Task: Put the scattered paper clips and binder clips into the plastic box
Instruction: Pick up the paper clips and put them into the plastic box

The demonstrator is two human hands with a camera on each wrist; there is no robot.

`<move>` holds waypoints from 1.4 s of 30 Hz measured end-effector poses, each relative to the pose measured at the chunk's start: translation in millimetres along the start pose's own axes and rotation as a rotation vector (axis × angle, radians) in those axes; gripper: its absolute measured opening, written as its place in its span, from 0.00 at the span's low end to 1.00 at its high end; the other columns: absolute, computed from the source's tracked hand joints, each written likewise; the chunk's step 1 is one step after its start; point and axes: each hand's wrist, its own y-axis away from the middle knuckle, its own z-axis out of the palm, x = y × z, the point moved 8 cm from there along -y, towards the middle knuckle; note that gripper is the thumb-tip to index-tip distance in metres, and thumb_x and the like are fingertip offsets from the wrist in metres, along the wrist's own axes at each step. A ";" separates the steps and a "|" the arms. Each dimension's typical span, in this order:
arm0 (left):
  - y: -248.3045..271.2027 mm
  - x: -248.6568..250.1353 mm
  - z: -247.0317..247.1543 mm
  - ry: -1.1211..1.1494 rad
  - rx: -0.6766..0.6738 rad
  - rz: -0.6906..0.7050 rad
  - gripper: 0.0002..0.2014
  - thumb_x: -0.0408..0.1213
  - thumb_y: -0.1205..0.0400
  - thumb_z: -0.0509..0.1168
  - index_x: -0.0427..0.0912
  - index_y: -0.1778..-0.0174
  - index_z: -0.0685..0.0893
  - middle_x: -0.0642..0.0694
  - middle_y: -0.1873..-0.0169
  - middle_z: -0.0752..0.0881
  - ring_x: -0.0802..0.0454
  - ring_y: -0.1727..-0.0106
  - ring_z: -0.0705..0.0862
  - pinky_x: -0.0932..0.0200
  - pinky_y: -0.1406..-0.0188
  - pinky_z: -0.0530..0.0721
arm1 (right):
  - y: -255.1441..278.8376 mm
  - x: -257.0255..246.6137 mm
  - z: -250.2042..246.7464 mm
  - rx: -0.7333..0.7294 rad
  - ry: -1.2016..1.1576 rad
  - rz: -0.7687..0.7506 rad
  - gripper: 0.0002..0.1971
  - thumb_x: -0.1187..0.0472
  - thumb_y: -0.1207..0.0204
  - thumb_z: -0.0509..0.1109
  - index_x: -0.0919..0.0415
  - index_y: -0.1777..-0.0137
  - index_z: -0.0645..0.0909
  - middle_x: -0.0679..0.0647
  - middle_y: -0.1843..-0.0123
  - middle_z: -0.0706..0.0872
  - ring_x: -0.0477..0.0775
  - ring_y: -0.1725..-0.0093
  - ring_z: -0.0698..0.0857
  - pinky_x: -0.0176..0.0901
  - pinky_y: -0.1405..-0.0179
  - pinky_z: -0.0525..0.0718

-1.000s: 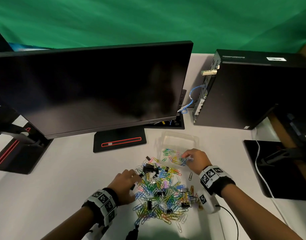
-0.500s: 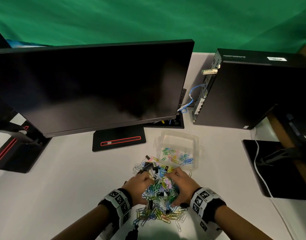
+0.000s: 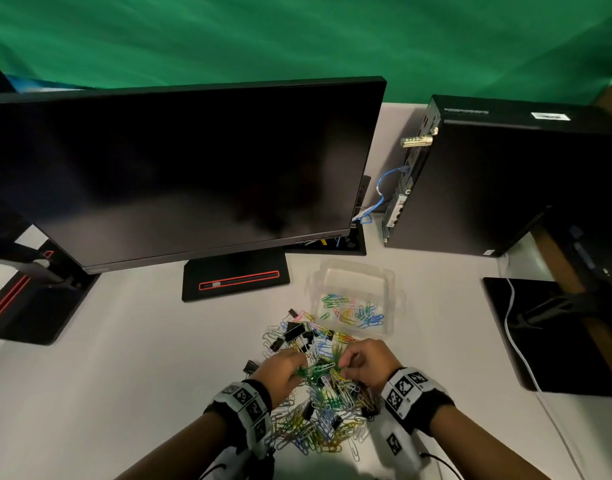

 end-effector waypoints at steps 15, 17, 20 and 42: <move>-26.2 -8.7 -26.2 0.626 -0.032 -0.121 0.07 0.33 0.17 0.62 0.47 0.59 0.75 0.44 0.65 0.83 0.69 0.77 0.82 0.68 0.65 0.85 | -6.2 -16.3 20.7 -0.060 0.115 -0.054 0.10 0.58 0.32 0.77 0.58 0.52 0.86 0.47 0.56 0.84 0.44 0.54 0.81 0.33 0.54 0.75; -31.3 -1.5 -28.5 0.683 -0.037 -0.109 0.09 0.31 0.16 0.60 0.47 0.61 0.75 0.43 0.65 0.83 0.69 0.77 0.82 0.69 0.67 0.86 | -5.5 -13.8 14.0 -0.036 0.054 -0.047 0.08 0.59 0.30 0.76 0.59 0.51 0.89 0.43 0.59 0.86 0.37 0.57 0.80 0.29 0.55 0.73; -42.3 9.4 -29.8 0.739 -0.059 -0.096 0.09 0.30 0.15 0.59 0.46 0.60 0.76 0.44 0.65 0.82 0.69 0.76 0.83 0.71 0.69 0.85 | -3.5 -8.5 -2.3 0.012 -0.041 -0.026 0.07 0.61 0.28 0.75 0.59 0.52 0.90 0.34 0.65 0.83 0.27 0.65 0.80 0.26 0.58 0.74; -96.3 31.5 -53.8 0.757 0.040 -0.249 0.21 0.20 0.18 0.57 0.29 0.28 0.73 0.34 0.29 0.76 0.42 0.28 0.76 0.56 0.30 0.74 | -12.7 11.9 -82.1 0.217 -0.498 0.087 0.13 0.75 0.32 0.75 0.54 0.66 0.88 0.51 0.70 0.89 0.52 0.67 0.86 0.43 0.57 0.88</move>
